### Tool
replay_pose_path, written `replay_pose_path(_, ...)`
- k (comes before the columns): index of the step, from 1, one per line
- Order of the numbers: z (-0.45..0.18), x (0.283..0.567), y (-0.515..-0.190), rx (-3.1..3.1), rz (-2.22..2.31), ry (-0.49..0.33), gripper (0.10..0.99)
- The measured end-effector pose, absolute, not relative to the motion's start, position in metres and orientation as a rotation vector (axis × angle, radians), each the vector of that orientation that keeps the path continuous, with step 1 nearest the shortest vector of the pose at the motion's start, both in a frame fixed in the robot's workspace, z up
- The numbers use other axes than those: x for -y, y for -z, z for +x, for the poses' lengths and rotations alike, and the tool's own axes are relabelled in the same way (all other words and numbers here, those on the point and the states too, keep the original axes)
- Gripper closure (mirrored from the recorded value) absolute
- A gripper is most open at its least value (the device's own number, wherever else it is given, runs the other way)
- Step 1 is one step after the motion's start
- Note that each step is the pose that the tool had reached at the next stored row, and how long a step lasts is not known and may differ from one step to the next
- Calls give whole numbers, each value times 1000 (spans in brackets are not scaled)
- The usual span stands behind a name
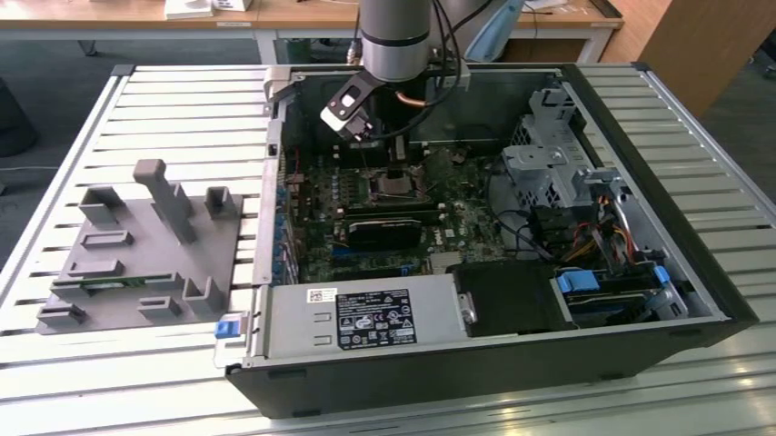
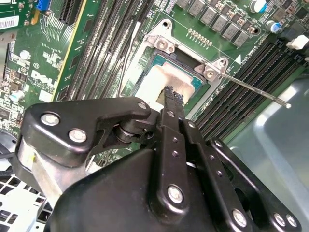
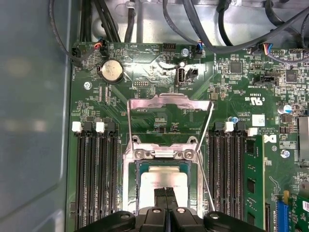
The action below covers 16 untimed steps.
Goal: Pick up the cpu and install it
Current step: 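Close the cpu cover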
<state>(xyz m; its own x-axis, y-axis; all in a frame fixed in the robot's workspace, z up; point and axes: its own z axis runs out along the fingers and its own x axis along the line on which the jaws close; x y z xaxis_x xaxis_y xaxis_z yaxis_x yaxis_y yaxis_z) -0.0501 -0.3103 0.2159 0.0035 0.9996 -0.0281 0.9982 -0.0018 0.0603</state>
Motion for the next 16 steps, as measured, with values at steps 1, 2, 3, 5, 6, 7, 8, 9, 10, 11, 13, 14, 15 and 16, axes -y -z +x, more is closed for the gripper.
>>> replay_pose_path(1,-50,310,-216,-2174,2180,-35,980)
replay_pose_path(2,-50,310,-217,-2174,2180,-35,980)
replay_pose_path(3,-50,310,-217,-2174,2180,-35,980)
replay_pose_path(5,-50,310,-218,-2174,2180,-35,980)
replay_pose_path(6,-50,310,-218,-2174,2180,-35,980)
replay_pose_path(7,-50,310,-218,-2174,2180,-35,980)
replay_pose_path(8,-50,310,-219,-2174,2180,-35,980)
replay_pose_path(9,-50,310,-219,-2174,2180,-35,980)
replay_pose_path(10,-50,310,-219,-2174,2180,-35,980)
replay_pose_path(11,-50,310,-219,-2174,2180,-35,980)
replay_pose_path(13,-50,310,-220,-2174,2181,-34,980)
replay_pose_path(14,-50,310,-220,-2174,2181,-34,980)
replay_pose_path(15,-50,310,-220,-2174,2181,-34,980)
replay_pose_path(16,-50,310,-221,-2174,2181,-35,980)
